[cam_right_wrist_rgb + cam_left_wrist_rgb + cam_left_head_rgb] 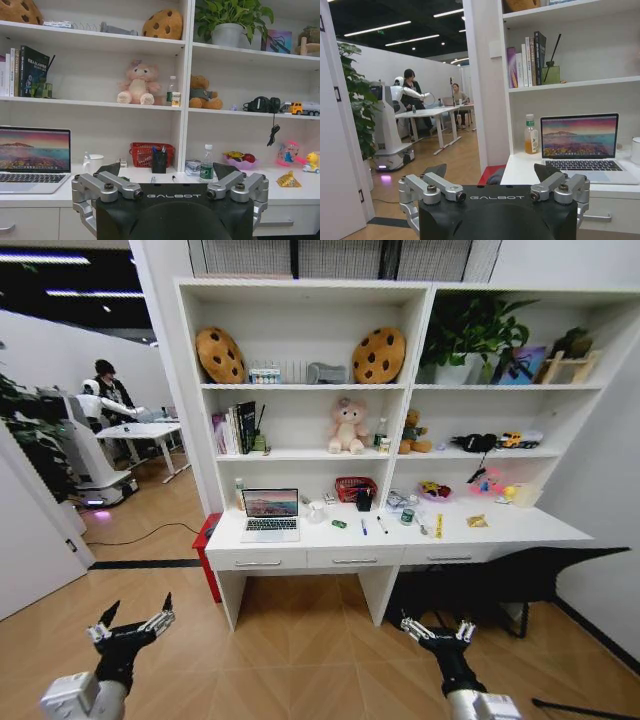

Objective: Organize the objects on the table.

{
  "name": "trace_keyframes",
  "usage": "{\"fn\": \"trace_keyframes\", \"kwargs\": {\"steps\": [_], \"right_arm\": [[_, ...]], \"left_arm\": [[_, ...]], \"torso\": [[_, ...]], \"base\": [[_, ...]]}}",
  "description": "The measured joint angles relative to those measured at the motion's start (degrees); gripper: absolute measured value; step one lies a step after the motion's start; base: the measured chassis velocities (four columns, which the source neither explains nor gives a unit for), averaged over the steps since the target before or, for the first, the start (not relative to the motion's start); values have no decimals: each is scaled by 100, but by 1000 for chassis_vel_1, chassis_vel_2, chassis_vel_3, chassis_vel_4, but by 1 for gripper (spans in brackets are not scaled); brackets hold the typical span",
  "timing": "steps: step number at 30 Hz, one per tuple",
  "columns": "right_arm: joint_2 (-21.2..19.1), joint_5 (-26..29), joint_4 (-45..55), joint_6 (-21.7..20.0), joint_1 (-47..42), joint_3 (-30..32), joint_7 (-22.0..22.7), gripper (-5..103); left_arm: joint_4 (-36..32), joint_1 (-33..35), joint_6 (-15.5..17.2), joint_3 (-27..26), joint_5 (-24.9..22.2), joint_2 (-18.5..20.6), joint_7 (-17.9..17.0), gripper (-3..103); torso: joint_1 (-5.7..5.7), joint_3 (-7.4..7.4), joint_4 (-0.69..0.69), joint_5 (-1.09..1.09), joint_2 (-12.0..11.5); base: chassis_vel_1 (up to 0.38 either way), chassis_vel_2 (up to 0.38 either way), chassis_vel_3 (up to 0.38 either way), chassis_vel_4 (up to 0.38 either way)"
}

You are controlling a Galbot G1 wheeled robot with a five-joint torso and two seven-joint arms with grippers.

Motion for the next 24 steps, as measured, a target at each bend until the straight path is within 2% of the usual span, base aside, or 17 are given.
{"fn": "trace_keyframes", "kwargs": {"steps": [5, 9, 14, 19, 24], "right_arm": [[-16, -10, -19, 1, -9, -1, 0, 100], [-18, -19, -19, 1, -5, 4, -4, 100], [-21, -81, -34, -2, -10, 0, -17, 100], [-35, -74, -32, -9, -10, -1, -19, 100], [-5, -12, -49, 38, 44, -1, 131, 100]], "left_arm": [[0, -9, -16, -2, -11, -18, 4, 96], [0, -6, -24, -4, -15, -24, 17, 100], [0, -3, -95, -15, -3, -22, 269, 100], [0, -20, -116, 1, 26, -26, 341, 100], [0, -60, -65, 88, 26, -236, 351, 100]], "torso": [[0, 0, 0, 0, 0], [0, 0, 0, 0, 0], [0, 0, 0, 0, 0], [0, 0, 0, 0, 0], [0, 0, 0, 0, 0]], "base": [[0, 0, 0, 0], [0, 0, 0, 0], [0, 0, 0, 0], [0, 0, 0, 0], [0, 0, 0, 0]]}}
